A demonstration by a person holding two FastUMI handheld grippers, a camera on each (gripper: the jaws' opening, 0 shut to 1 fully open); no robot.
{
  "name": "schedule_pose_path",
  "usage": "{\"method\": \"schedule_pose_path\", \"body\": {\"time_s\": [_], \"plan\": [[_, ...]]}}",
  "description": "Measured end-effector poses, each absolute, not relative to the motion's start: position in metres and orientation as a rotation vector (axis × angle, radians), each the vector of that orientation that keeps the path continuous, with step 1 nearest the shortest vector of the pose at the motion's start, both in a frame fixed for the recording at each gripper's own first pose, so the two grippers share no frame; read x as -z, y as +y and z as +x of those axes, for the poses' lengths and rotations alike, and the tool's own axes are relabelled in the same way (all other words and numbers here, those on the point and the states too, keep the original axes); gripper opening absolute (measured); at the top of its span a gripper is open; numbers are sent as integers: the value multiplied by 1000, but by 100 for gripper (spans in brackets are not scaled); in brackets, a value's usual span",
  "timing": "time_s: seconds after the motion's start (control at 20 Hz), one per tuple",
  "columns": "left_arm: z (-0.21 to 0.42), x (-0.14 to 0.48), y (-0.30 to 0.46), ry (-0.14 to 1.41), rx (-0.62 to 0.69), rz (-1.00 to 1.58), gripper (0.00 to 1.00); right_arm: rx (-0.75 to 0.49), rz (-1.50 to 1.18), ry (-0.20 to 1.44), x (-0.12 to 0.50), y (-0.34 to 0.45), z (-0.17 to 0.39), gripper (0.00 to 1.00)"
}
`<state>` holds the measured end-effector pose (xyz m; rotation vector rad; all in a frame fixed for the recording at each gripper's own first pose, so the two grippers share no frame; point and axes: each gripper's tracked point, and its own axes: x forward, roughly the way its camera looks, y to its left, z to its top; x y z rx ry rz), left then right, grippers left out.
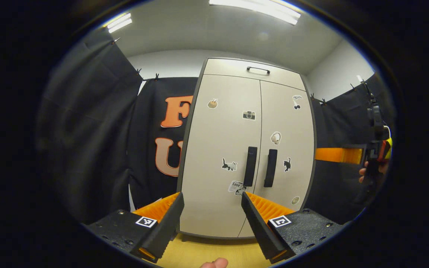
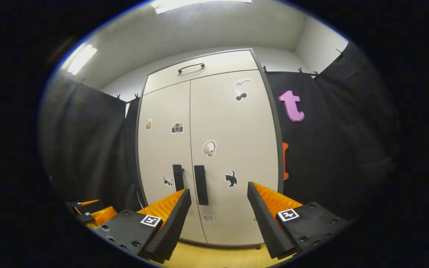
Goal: Open the right door of the double-door shoe cabinet with the right hand, and open the left door with the left hand.
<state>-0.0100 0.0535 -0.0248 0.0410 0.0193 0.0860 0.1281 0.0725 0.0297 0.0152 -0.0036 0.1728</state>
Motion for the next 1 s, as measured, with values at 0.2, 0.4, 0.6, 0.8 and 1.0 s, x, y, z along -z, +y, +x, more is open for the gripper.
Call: {"method": "schedule_pose_path", "body": {"time_s": [0.2, 0.4, 0.6, 0.8, 1.0], "plan": [[-18, 32, 75, 37, -131, 5, 94, -198, -18, 15, -26, 108, 203, 98], [-24, 32, 104, 31, -192, 19, 94, -192, -20, 67, 3, 127, 246, 98], [-23, 32, 118, 23, -208, 58, 94, -117, -36, 88, 30, 122, 277, 98], [-18, 38, 116, 20, -175, 64, 95, -59, -51, 120, 51, 114, 293, 91], [-9, 53, 102, 53, -128, 12, 95, -43, -95, 109, 59, 111, 297, 76]]}}
